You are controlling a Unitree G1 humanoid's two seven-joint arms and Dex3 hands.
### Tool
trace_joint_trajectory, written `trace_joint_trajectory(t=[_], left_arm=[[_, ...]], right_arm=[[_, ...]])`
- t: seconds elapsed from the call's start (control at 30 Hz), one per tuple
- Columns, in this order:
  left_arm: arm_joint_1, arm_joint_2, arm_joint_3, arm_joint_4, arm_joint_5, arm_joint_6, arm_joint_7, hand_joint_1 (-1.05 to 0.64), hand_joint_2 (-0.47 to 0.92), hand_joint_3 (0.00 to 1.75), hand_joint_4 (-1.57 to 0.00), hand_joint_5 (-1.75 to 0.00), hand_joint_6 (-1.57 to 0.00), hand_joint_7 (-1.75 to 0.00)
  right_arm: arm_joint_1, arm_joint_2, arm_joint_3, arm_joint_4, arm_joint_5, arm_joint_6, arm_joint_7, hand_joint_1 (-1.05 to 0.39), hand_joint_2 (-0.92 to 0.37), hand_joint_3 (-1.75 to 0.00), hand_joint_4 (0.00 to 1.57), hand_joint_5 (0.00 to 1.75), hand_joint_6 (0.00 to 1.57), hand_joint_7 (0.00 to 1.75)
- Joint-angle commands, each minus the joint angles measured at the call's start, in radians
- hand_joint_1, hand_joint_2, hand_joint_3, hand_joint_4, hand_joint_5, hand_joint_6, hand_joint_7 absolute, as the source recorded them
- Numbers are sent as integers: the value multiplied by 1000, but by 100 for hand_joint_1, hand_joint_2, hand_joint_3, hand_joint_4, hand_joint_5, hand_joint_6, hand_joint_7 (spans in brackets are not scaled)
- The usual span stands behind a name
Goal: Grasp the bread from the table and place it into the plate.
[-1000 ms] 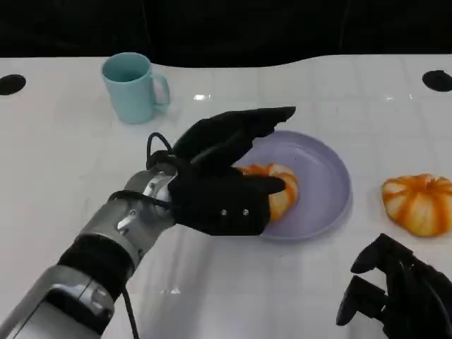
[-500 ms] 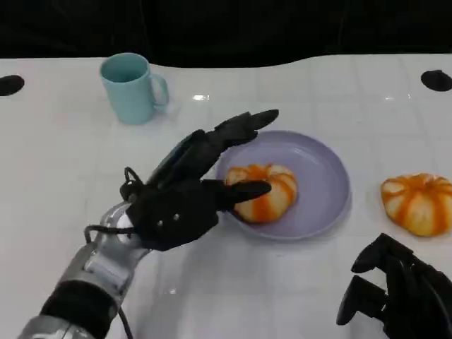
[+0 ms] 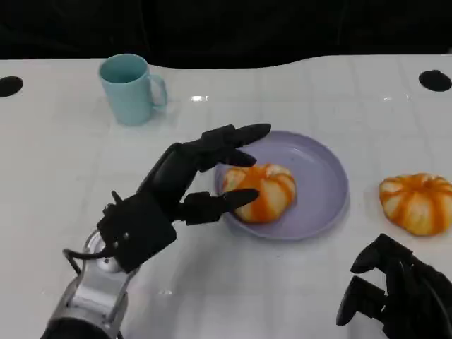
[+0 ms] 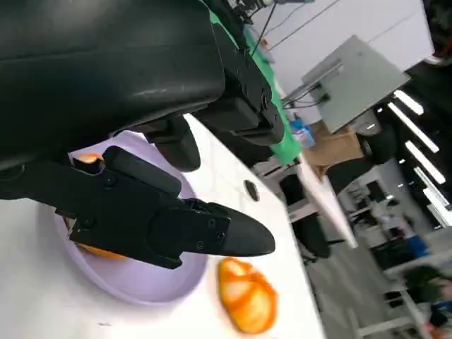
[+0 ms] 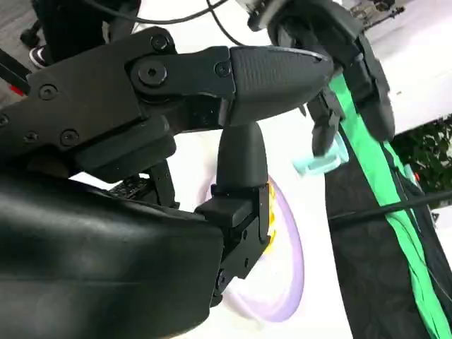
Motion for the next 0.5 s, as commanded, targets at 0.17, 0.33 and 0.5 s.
trace_joint_trajectory(t=[0.17,0.33,0.5], left_arm=[[138,12,45,-160,-71,44,-41,-55,92,25,-45,-112,-68,-21],[195,14,60,-234,-107,68,-64,-55,92,26,-48,-117,-75,-25],[254,3,79,-306,-148,107,-63,-59,92,27,-57,-129,-82,-32]], right_arm=[[2,-7,-6,-12,9,4,-6,-53,-92,-40,65,175,45,165],[3,-9,-5,-16,5,4,-8,-53,-92,-40,64,175,45,165],[0,-14,-6,-11,7,0,0,-52,-92,-41,64,175,45,165]])
